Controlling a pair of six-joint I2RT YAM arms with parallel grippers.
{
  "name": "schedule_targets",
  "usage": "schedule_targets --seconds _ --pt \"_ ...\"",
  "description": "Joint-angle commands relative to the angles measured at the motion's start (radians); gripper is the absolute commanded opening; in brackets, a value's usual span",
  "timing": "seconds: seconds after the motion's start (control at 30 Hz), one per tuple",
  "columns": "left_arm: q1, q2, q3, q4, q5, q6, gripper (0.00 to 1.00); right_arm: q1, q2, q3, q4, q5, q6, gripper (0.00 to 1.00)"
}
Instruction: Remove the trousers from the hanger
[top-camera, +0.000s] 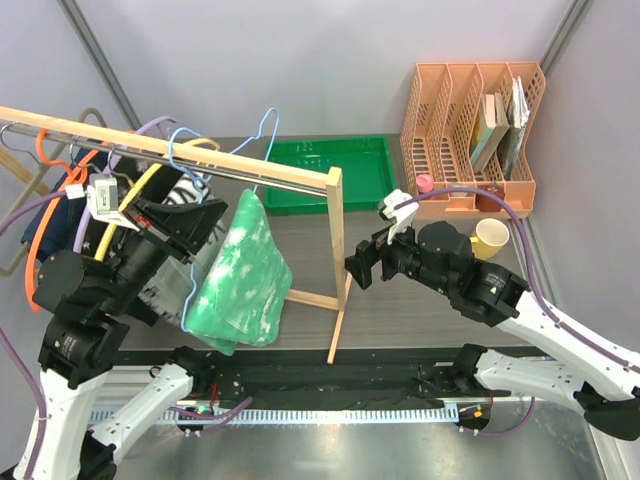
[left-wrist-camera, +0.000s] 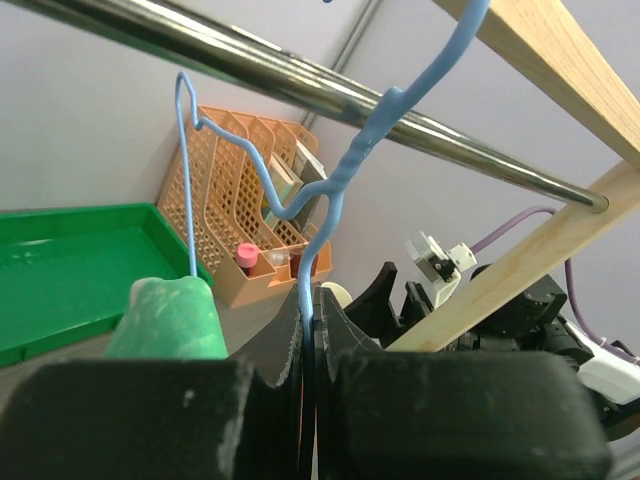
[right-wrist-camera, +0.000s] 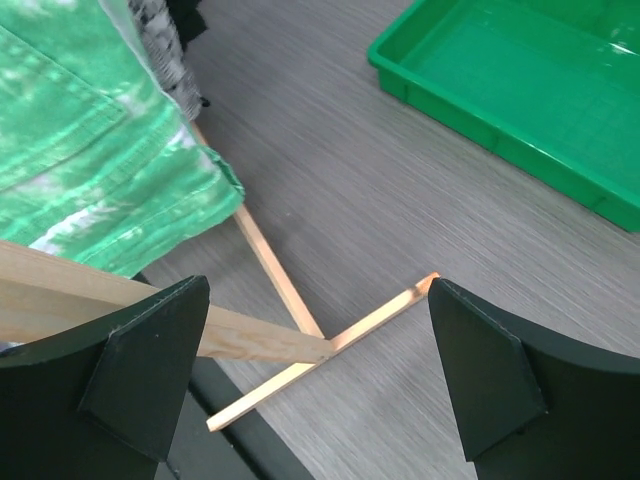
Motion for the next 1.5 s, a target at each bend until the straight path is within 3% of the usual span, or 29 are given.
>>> schedule_targets --seconds 0.0,0.1,0.27,0.37,0.8,0.93,1.03,1.07,1.23,1.33,1.43,1.47 --pt "0.0 0.023 -0.006 0.151 0.02 -0.028 0.0 0.045 -0.062 -0.047 -0.007 0.115 0.056 1.0" --pt "0.0 0.043 -0.009 0.153 0.034 -0.035 0.0 0.043 -0.12 -0.06 -0.078 0.134 0.046 1.0" --pt "0.002 0.06 -0.008 0.13 0.042 -0.047 0.0 0.045 -0.151 -0.096 -0.149 -0.249 0.018 1.0" --pt "0.002 0.063 -0.012 0.117 0.054 -0.074 0.0 0.045 -0.161 -0.127 -0.127 -0.283 0.026 1.0" --pt "0.002 0.051 -0.009 0.047 0.14 -0.096 0.0 0.045 -0.1 -0.239 0.228 -0.091 0.095 1.0" --pt "0.002 0.045 -0.008 0.041 0.186 -0.097 0.0 0.043 -0.079 -0.264 0.305 0.082 0.122 0.98" --pt "0.002 0.037 -0.009 0.045 0.217 -0.075 0.0 0.045 -0.06 -0.268 0.336 0.207 0.139 0.94" --pt "0.002 0.029 -0.012 0.044 0.236 -0.067 0.0 0.045 -0.057 -0.268 0.344 0.253 0.147 0.88" --pt "0.002 -0.02 -0.054 0.038 0.195 -0.012 0.0 0.045 -0.016 -0.251 0.394 0.28 0.176 0.81" --pt "0.002 -0.044 -0.089 0.048 0.142 0.008 0.0 0.045 0.01 -0.248 0.449 0.277 0.202 0.7" --pt "0.002 -0.09 -0.2 0.177 0.12 0.057 0.0 0.043 0.039 -0.242 0.488 0.272 0.229 0.67" --pt "0.002 -0.107 -0.26 0.315 0.119 0.088 0.0 0.043 0.046 -0.236 0.496 0.275 0.234 0.67"
